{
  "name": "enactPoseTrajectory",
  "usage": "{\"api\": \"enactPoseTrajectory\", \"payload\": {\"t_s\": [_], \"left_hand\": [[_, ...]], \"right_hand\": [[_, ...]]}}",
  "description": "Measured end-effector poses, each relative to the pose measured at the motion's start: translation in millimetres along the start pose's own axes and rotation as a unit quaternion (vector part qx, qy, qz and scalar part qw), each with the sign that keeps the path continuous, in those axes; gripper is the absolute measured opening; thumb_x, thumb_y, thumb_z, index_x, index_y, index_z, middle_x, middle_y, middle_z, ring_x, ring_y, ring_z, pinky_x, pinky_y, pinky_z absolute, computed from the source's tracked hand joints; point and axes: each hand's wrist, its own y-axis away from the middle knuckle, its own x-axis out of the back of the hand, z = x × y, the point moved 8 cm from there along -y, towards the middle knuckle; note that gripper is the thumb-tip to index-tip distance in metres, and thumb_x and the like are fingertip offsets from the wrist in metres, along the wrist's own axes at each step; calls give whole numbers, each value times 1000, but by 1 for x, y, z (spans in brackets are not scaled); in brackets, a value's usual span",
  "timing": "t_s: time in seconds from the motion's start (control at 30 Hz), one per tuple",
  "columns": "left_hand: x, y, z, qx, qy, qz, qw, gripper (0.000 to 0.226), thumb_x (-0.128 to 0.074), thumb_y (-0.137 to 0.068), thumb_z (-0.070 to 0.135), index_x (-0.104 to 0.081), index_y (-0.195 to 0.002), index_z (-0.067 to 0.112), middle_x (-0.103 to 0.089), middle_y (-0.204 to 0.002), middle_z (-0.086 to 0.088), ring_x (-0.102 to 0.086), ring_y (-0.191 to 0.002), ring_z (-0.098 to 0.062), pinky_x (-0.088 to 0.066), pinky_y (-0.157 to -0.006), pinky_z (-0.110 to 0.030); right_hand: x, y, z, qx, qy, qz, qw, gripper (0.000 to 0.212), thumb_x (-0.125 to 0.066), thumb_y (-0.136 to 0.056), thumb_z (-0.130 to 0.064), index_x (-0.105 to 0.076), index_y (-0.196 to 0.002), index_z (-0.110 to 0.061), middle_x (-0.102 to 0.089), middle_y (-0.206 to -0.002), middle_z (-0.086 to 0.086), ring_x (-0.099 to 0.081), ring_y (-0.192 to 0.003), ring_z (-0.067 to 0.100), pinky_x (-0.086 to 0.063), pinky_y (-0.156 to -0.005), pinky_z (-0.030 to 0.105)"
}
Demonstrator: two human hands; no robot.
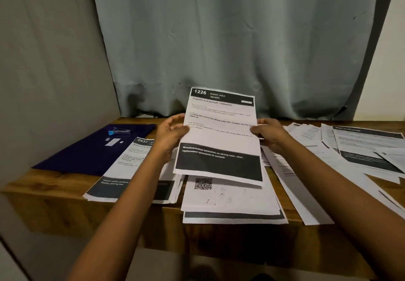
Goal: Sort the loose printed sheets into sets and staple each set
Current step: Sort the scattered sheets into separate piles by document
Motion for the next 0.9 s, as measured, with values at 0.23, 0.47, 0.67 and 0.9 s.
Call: {"api": "enactPoseTrajectory", "payload": {"t_s": [0.23, 0.47, 0.67, 0.9], "left_hand": [[88, 5, 19, -6, -219, 91, 972, 30, -66, -80, -2, -66, -109, 9, -70, -99, -9, -66, -75, -14, -55, -64, -20], [151, 19, 7, 24, -413, 153, 898, 29, -68, -81, 6, -67, -111, 11, -66, -100, -5, -56, -89, -13, -42, -74, -20], [180, 18, -18, 51, -478, 177, 859, 32, -63, -87, 8, -62, -119, 10, -62, -119, -11, -58, -106, -22, -47, -94, -33], [128, 43, -28, -65, -577, 3, 814, 56, -43, -94, 52, -39, -143, 23, -41, -147, -8, -32, -138, -25, -17, -115, -45]], "right_hand": [[-90, 33, -26, 170, 202, 7, 965, 36, -63, -85, -7, -55, -121, -6, -64, -116, 11, -63, -101, 30, -52, -84, 37], [-167, 44, -15, 209, 277, -45, 937, 35, -59, -86, -2, -53, -121, 1, -60, -122, 15, -55, -113, 29, -28, -64, 11], [-192, 42, 5, 191, 306, -89, 928, 31, -59, -88, -11, -53, -117, -1, -58, -123, 14, -54, -114, 28, -39, -78, 19], [-197, 48, 32, 250, 441, -223, 833, 49, -39, -100, -34, -42, -138, -4, -36, -148, 14, -26, -139, 31, -21, -114, 37]]}}
